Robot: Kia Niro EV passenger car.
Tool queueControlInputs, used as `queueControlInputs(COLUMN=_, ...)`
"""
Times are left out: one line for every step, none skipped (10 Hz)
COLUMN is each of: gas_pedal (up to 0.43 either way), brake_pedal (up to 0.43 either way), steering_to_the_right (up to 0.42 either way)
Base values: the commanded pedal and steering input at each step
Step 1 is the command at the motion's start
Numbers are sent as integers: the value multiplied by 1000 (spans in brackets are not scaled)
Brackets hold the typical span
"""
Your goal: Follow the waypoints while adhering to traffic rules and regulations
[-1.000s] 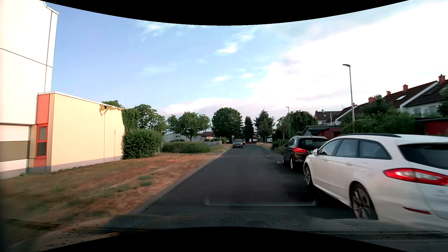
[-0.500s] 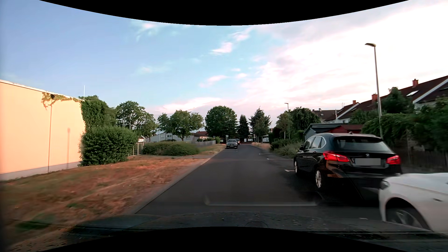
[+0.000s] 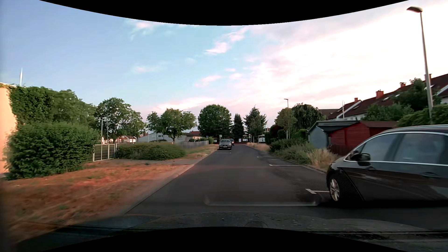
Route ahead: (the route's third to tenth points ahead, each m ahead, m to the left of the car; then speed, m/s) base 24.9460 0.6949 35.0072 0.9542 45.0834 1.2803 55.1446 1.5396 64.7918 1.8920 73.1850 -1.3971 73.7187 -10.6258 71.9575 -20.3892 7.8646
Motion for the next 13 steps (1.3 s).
queueControlInputs(gas_pedal=39, brake_pedal=0, steering_to_the_right=25)
queueControlInputs(gas_pedal=39, brake_pedal=0, steering_to_the_right=25)
queueControlInputs(gas_pedal=39, brake_pedal=0, steering_to_the_right=25)
queueControlInputs(gas_pedal=39, brake_pedal=0, steering_to_the_right=25)
queueControlInputs(gas_pedal=39, brake_pedal=0, steering_to_the_right=25)
queueControlInputs(gas_pedal=39, brake_pedal=0, steering_to_the_right=24)
queueControlInputs(gas_pedal=39, brake_pedal=0, steering_to_the_right=22)
queueControlInputs(gas_pedal=39, brake_pedal=0, steering_to_the_right=22)
queueControlInputs(gas_pedal=39, brake_pedal=0, steering_to_the_right=21)
queueControlInputs(gas_pedal=39, brake_pedal=0, steering_to_the_right=19)
queueControlInputs(gas_pedal=39, brake_pedal=0, steering_to_the_right=18)
queueControlInputs(gas_pedal=39, brake_pedal=0, steering_to_the_right=16)
queueControlInputs(gas_pedal=39, brake_pedal=0, steering_to_the_right=12)
